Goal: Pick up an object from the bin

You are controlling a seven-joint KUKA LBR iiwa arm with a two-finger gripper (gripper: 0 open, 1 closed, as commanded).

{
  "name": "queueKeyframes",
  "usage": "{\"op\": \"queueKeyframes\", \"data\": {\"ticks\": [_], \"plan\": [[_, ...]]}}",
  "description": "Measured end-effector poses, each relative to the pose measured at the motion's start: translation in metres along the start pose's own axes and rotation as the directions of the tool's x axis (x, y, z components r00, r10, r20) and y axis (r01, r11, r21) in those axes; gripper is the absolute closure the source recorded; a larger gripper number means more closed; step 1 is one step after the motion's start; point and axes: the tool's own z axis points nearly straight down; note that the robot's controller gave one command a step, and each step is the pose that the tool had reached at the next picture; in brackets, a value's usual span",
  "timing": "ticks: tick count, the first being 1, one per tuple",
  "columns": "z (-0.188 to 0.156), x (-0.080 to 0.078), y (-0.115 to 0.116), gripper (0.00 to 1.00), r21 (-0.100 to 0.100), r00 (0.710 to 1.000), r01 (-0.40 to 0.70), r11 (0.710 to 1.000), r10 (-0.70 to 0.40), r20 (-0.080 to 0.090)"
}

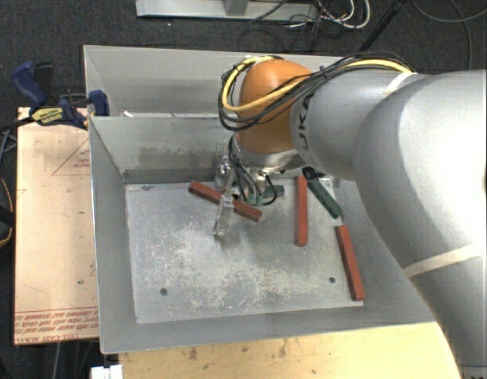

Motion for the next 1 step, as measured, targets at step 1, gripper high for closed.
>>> {"op": "queueKeyframes", "data": {"ticks": [1], "plan": [[-0.0355, 0.0065, 0.0157, 0.0, 0.002, 0.985, 0.173, 0.985, -0.173, 0.01]]}}
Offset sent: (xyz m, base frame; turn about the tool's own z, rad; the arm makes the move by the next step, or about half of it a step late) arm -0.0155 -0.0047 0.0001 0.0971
